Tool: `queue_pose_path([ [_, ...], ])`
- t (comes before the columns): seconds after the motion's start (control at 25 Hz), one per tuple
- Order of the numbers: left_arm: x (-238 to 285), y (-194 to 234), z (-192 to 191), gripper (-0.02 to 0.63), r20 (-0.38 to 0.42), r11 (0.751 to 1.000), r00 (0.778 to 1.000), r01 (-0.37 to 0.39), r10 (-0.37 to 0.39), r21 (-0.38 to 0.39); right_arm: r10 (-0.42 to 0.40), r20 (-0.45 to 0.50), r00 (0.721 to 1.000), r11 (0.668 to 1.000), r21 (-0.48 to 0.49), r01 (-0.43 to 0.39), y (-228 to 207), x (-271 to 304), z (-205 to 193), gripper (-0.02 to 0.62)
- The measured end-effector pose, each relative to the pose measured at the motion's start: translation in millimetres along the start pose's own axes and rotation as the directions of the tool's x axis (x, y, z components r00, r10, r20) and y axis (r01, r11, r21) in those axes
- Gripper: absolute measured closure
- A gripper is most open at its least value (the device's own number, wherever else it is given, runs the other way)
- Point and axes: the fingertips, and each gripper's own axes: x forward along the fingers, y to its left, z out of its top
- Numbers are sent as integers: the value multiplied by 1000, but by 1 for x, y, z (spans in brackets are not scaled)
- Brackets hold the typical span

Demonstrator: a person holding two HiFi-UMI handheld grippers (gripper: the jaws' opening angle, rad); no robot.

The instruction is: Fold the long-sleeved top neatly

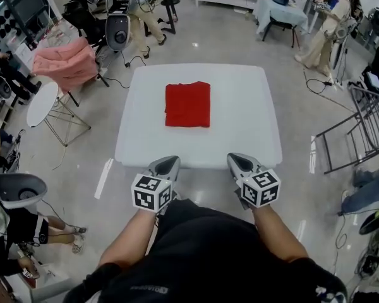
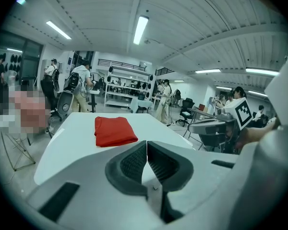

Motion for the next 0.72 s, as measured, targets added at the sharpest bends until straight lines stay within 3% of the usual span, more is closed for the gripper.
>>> queue_pose_path([
  [0.72, -3, -4, -2, 598, -9, 1000, 1000, -17, 17, 5, 8, 0, 1000, 1000, 11, -8, 0, -3, 0, 592],
])
